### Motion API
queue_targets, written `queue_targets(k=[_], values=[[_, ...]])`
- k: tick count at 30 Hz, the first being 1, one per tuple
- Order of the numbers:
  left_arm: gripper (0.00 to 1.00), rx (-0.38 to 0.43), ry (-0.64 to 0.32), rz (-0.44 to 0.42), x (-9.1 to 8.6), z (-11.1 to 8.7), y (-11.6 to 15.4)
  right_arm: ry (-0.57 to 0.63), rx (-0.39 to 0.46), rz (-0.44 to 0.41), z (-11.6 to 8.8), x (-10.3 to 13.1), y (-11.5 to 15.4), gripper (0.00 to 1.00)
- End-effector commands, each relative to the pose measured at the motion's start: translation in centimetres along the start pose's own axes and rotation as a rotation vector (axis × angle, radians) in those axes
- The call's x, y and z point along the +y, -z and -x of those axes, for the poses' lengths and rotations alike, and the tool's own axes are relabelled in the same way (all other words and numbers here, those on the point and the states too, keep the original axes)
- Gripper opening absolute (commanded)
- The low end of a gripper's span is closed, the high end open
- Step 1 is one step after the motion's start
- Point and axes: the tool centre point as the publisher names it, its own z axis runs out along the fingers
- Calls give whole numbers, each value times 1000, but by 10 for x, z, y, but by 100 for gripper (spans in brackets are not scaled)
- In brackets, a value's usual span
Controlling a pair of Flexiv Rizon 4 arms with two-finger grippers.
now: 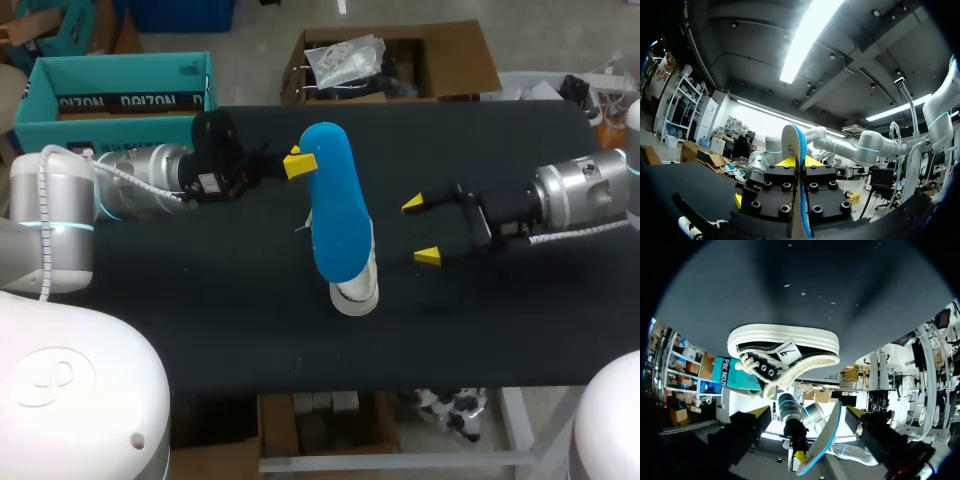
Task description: Open the shoe tongue, take the insole out of the shoe, put the insole back into the shoe, and pack the shoe into the shoebox
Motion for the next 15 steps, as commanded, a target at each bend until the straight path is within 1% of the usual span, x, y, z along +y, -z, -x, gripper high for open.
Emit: queue_targets(k=[1,3,5,9,11,15], values=[[0,-2,0,-4,1,0,0,26,8,-16,3,-13,-7,100],[0,-2,0,-4,1,0,0,24,23,-45,8,-15,-11,100],[0,-2,0,-4,1,0,0,-1,30,-68,15,-17,-15,100],[0,-2,0,-4,1,0,0,-38,64,-70,28,-22,-20,100],[0,14,-52,6,5,1,-3,-45,61,-74,33,-22,-23,100],[0,55,-174,55,14,1,-11,-49,62,-74,36,-23,-27,100]])
